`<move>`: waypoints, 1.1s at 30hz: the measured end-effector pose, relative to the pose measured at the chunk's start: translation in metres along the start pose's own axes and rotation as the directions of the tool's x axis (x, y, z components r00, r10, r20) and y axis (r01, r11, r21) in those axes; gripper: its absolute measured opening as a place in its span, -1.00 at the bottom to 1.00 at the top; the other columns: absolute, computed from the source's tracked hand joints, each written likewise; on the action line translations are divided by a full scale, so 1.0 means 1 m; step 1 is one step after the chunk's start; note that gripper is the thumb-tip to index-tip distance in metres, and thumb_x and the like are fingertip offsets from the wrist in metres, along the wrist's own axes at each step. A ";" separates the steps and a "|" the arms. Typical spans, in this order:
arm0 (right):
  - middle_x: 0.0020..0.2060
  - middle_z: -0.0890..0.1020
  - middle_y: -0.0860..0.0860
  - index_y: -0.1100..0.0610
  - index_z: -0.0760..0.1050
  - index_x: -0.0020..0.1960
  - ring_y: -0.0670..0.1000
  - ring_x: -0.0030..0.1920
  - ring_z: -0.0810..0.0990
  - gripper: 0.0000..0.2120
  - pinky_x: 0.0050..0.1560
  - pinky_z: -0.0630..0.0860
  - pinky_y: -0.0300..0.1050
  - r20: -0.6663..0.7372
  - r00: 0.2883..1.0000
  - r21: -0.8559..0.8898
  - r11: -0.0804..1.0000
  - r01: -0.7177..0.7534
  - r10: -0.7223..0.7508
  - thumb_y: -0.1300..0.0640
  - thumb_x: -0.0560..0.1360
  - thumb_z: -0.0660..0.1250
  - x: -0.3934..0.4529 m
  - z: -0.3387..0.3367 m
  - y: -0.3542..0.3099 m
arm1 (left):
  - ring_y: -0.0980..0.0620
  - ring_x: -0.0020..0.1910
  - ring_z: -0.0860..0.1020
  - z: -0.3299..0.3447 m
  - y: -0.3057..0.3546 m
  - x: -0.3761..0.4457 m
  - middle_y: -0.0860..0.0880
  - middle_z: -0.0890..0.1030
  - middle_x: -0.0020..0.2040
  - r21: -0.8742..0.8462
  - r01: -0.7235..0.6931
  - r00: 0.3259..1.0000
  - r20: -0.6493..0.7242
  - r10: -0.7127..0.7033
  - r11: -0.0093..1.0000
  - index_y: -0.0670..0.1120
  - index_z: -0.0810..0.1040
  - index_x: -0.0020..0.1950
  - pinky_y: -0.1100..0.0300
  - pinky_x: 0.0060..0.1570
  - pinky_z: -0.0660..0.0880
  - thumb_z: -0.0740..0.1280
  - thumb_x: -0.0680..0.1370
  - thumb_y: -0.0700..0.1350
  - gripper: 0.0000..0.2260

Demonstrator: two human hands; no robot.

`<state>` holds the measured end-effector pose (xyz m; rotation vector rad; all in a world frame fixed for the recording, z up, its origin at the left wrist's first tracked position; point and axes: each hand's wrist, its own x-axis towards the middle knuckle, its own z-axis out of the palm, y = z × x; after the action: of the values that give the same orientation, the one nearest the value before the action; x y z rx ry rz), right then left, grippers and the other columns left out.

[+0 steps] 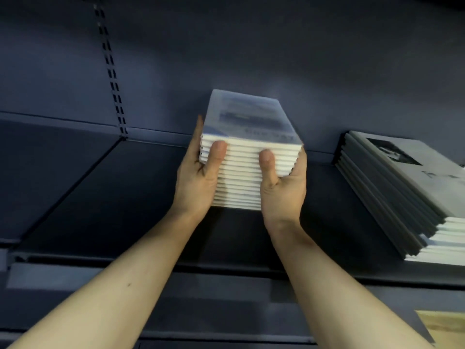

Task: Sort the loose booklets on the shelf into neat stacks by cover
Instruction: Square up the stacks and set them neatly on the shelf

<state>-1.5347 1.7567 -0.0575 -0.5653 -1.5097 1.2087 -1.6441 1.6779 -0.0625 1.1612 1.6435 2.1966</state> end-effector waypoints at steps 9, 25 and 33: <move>0.05 0.58 -0.31 0.01 0.24 0.47 -0.45 0.05 0.52 -0.04 -0.05 0.42 -0.56 0.337 0.925 -0.327 0.943 -0.061 0.177 0.29 0.21 0.66 -0.004 -0.037 0.008 | 0.37 0.18 0.51 -0.027 -0.006 -0.017 0.41 0.53 0.17 0.355 0.084 0.953 0.246 -0.180 0.931 0.08 0.27 0.51 0.41 0.20 0.44 0.60 0.34 -0.24 -0.16; -0.01 0.49 -0.31 0.06 0.21 0.44 -0.41 -0.04 0.47 -0.18 0.00 0.42 -0.57 0.283 0.942 -0.489 0.872 -0.021 0.181 0.20 0.33 0.60 -0.011 -0.035 0.011 | 0.22 0.24 0.48 -0.028 -0.002 -0.025 0.15 0.53 0.28 0.559 0.031 0.966 0.196 -0.169 0.828 0.01 0.18 0.54 0.36 0.24 0.37 0.54 0.42 -0.16 -0.20; -0.04 0.50 -0.31 0.04 0.28 0.36 -0.46 -0.08 0.45 -0.27 -0.04 0.43 -0.56 0.243 0.951 -0.492 0.869 -0.048 0.190 0.24 0.33 0.60 -0.008 -0.037 0.017 | 0.21 0.25 0.46 -0.024 0.003 -0.026 0.12 0.52 0.28 0.599 0.041 0.965 0.186 -0.188 0.800 -0.04 0.20 0.53 0.34 0.25 0.35 0.53 0.43 -0.16 -0.24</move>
<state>-1.5019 1.7709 -0.0799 -0.8527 -2.0747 1.0333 -1.6413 1.6445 -0.0742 1.3414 2.2916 1.4179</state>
